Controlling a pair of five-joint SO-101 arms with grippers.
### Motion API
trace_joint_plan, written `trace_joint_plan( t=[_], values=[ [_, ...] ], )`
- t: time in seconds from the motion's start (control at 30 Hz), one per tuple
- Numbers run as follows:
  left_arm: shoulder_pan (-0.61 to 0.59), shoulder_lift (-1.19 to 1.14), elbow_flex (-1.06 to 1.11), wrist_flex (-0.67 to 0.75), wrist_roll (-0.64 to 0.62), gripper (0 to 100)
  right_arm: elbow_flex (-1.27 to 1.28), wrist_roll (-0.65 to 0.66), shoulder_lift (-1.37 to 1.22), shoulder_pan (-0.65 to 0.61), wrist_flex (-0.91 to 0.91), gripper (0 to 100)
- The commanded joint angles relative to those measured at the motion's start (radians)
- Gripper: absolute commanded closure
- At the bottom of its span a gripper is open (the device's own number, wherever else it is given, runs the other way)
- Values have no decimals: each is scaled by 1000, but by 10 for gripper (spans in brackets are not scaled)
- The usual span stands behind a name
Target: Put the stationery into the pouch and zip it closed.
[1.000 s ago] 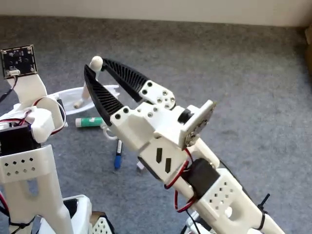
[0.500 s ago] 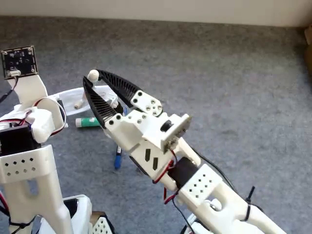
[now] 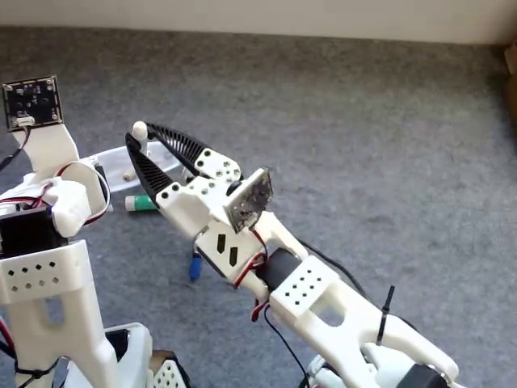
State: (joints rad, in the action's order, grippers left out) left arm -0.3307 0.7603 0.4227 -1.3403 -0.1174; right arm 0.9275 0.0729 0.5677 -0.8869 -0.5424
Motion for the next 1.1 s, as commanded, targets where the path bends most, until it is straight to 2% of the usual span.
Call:
trace_joint_plan(
  t=[0.0,0.13,0.33,0.73,0.8,0.93,1.07],
  values=[
    [21,1,-47,-5,-12,993,-10,11,-28,-5,-21,993],
    [21,1,-47,-15,-12,993,-15,11,-58,-4,62,988],
    [21,1,-47,-14,-12,993,-84,5,10,-8,271,845],
    [8,1,-47,-11,-12,993,-96,5,249,-12,513,843],
    [-19,1,-48,-9,-12,993,-130,5,305,-5,615,843],
    [-62,1,-48,-8,-12,993,-239,2,378,25,937,843],
    [-99,5,-54,-8,-12,993,-318,-107,384,96,1204,843]
  ],
)
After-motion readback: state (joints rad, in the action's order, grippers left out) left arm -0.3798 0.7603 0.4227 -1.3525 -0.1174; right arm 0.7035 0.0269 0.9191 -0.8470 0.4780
